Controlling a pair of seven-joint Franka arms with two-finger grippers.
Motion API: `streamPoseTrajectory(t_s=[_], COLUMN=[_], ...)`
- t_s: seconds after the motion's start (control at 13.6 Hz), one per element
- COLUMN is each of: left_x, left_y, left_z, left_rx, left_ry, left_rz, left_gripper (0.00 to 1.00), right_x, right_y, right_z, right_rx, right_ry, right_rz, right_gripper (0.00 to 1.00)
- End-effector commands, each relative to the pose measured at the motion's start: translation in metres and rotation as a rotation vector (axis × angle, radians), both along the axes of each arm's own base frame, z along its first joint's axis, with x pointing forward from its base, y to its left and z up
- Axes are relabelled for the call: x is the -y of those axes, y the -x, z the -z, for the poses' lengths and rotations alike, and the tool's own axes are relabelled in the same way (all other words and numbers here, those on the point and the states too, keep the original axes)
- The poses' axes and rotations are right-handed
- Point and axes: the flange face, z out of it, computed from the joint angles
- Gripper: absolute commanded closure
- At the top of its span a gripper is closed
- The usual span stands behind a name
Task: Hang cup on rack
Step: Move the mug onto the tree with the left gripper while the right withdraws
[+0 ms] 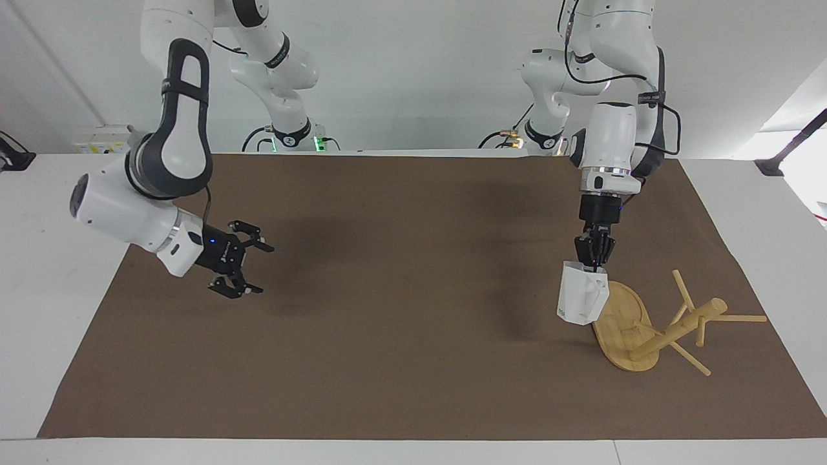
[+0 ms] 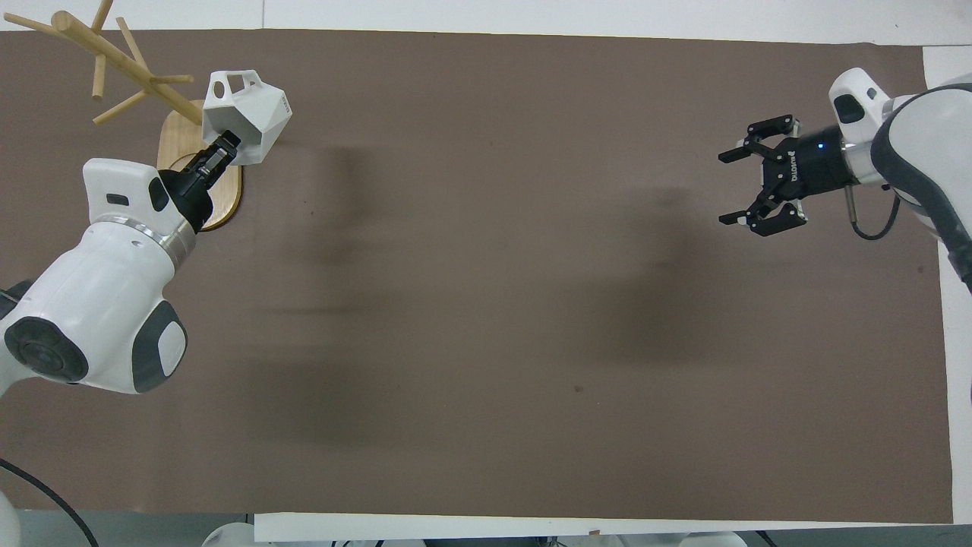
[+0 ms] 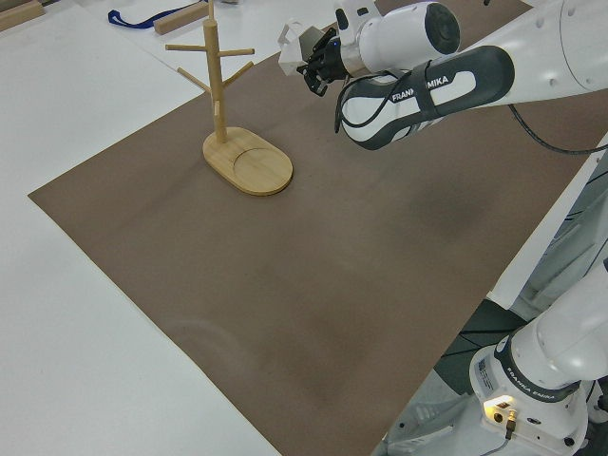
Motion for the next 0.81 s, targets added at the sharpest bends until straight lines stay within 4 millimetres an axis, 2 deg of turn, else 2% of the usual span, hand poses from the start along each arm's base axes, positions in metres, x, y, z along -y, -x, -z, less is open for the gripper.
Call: streamPoseTrajectory(t_s=[0.0, 0.07, 0.22, 0.29, 0.37, 0.51, 0.74], left_x=[-0.012, -0.015, -0.018, -0.026, -0.028, -0.039, -0.040], left_y=[-0.008, -0.013, -0.022, -0.029, -0.033, -0.041, -0.052], left_z=[0.006, 0.008, 0.020, 0.025, 0.033, 0.036, 0.040], left_rx=[0.025, 0.025, 0.007, 0.002, -0.008, -0.009, -0.008], left_ry=[0.011, 0.014, 0.009, 0.006, 0.001, -0.003, -0.008], left_rz=[-0.023, -0.034, -0.045, -0.063, -0.069, -0.088, -0.094], left_gripper=[1.00, 1.00, 1.00, 1.00, 1.00, 1.00, 1.00], right_x=[0.004, 0.005, -0.004, -0.010, -0.012, 0.005, 0.025], right_y=[0.017, 0.021, 0.043, 0.053, 0.060, 0.066, 0.081], right_z=[-0.047, -0.066, -0.109, -0.125, -0.135, -0.147, -0.163], right_rx=[-0.091, -0.133, -0.164, -0.187, -0.222, -0.277, -0.365], right_ry=[0.167, 0.217, 0.367, 0.458, 0.503, 0.527, 0.549], right_rz=[0.095, 0.152, 0.330, 0.407, 0.460, 0.620, 0.936], right_gripper=[0.00, 0.00, 0.00, 0.00, 0.00, 0.00, 0.00])
